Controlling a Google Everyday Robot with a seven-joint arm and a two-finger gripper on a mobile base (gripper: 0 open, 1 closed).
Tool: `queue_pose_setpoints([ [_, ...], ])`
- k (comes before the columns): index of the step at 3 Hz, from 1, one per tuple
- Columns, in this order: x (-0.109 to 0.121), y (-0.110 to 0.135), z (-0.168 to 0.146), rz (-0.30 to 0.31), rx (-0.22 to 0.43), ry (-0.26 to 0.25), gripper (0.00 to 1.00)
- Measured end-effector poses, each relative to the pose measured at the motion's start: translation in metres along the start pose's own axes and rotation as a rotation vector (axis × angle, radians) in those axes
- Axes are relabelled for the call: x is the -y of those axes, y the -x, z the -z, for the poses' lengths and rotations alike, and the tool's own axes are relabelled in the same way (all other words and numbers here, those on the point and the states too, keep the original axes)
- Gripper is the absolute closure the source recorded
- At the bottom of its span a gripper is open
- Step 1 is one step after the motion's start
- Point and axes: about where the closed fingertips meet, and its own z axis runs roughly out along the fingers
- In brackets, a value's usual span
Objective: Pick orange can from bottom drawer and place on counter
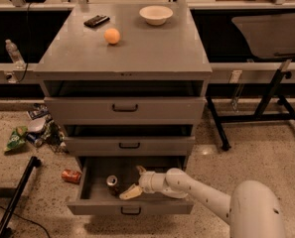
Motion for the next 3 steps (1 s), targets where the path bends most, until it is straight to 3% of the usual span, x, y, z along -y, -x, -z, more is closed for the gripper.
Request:
queue_pose_setpoints([
  [3,0.021,-0.008,-0.085,0.002,0.055,-0.026,0.0],
])
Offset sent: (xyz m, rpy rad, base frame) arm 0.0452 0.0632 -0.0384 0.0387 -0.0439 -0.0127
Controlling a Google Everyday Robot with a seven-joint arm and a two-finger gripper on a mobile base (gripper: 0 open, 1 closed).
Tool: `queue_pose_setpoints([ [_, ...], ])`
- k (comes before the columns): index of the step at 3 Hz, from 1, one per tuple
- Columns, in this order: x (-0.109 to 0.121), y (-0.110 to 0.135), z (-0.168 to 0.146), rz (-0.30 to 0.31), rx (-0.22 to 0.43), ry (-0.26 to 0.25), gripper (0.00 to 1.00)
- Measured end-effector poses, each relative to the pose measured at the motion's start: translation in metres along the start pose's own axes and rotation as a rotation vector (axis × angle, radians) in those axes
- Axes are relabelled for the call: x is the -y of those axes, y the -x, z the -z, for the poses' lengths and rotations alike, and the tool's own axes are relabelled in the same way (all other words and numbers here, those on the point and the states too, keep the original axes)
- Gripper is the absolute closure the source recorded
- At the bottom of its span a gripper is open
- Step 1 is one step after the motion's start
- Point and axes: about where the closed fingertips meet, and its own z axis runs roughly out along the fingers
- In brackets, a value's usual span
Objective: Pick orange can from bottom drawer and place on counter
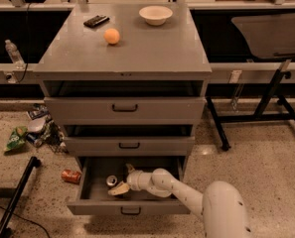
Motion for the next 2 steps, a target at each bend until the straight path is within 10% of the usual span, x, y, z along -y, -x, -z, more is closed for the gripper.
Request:
queue_pose_setpoints([
  [2,-0.003,-0.012,-0.031,0.014,-0.015,0.032,0.0],
])
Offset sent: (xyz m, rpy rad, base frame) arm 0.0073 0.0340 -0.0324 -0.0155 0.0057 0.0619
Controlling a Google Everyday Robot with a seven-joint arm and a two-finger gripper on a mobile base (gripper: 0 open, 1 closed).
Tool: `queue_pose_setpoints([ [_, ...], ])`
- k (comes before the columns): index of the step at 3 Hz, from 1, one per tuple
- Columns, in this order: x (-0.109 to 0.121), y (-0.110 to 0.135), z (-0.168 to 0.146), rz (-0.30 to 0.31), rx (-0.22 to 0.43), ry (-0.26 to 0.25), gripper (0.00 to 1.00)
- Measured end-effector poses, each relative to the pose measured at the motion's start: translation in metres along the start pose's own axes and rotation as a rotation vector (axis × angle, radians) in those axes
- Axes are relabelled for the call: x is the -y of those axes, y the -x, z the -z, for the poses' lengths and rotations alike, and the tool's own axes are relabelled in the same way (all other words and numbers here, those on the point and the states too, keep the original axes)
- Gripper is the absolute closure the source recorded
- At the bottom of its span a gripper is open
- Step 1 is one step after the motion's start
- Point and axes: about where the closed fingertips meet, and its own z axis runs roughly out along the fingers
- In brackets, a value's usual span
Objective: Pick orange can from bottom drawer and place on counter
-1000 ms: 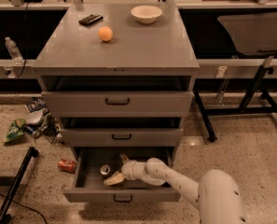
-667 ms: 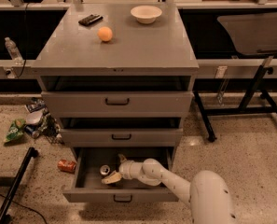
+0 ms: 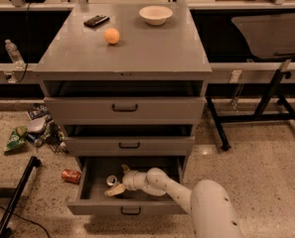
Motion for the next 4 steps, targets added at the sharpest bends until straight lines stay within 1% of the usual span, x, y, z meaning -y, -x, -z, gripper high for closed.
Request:
queue_pose_setpoints([
  [1,-0.005,-0.002,-0.008,0.003,-0.006,0.026,0.15],
  [2,-0.012,-0.007,-0.011,-0.007,-0.017,0.044,0.38],
  [3,-0.016,-0.006,-0.006,-0.007,-0.02,0.041,0.69],
  [4,-0.016,-0.001,0.01,-0.01,-0.002,0.028,0.92],
])
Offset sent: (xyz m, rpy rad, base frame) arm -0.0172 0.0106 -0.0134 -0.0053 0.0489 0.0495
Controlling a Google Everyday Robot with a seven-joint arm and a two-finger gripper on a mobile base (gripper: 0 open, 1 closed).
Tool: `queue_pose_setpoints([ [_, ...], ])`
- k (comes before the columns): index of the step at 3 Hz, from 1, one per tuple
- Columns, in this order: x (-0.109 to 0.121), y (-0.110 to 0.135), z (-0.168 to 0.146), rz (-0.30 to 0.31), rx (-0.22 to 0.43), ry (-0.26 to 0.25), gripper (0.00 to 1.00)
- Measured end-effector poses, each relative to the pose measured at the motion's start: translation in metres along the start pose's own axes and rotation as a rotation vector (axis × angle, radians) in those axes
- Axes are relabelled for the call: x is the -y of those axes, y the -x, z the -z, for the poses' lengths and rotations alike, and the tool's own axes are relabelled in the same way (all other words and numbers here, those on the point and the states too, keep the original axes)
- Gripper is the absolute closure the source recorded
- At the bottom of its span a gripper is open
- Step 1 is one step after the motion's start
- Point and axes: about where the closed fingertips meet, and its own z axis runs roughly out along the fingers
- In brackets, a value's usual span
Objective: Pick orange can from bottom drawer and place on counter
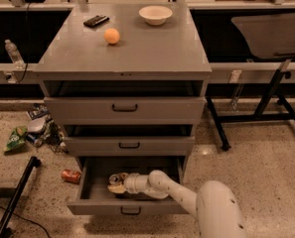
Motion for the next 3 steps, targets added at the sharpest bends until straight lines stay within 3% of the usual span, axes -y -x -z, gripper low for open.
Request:
queue_pose_setpoints([
  [1,0.019,0.021,0.044,0.007,0.013,-0.092,1.0],
  [2,0.033,0.038,0.104,0.009,0.013,-0.241,1.0],
  [3,0.025,0.053,0.152,-0.012,0.015,-0.333,1.0],
])
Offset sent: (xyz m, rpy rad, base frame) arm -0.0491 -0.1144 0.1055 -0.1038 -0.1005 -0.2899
